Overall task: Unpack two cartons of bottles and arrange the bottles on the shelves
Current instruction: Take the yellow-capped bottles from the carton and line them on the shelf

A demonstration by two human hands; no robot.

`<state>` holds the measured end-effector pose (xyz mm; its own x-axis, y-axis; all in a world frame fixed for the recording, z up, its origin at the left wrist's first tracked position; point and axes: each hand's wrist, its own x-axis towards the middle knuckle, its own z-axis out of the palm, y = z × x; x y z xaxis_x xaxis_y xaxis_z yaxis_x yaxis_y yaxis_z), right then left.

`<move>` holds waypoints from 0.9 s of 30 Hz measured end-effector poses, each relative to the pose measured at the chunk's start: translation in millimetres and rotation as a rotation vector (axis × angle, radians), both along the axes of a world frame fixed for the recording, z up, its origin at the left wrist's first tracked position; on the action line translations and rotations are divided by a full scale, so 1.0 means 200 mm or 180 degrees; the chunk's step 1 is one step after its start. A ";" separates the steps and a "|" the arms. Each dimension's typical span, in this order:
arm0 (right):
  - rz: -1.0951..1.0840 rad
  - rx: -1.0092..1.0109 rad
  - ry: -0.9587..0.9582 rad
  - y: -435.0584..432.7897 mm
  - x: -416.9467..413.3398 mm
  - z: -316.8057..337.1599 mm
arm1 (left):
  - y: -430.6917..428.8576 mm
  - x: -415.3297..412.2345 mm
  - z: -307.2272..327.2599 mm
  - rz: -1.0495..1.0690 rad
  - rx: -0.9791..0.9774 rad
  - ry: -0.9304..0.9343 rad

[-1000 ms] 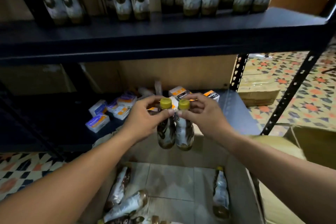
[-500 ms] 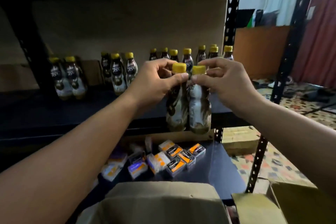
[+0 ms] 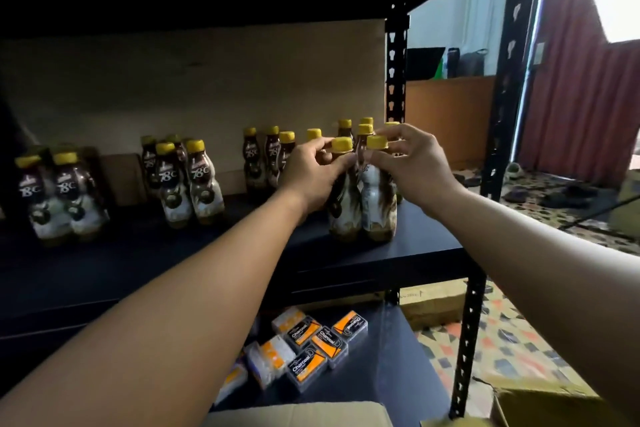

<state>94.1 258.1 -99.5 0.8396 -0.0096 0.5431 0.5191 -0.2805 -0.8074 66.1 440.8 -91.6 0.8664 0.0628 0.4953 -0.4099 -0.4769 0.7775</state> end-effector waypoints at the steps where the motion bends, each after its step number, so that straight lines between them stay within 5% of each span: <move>1: -0.0017 -0.0078 -0.0073 -0.01 0.01 0.00 | 0.00 0.02 -0.01 0.0005 0.0035 -0.0026; 27: -0.0163 -0.1066 -0.0325 -0.11 0.08 0.14 | 0.00 0.06 0.10 -0.0066 0.0547 -0.0133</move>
<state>110.6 236.7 -70.8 0.7838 0.1426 0.6044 0.5708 -0.5487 -0.6108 78.5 441.3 -70.7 0.8450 -0.0438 0.5329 -0.4515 -0.5924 0.6672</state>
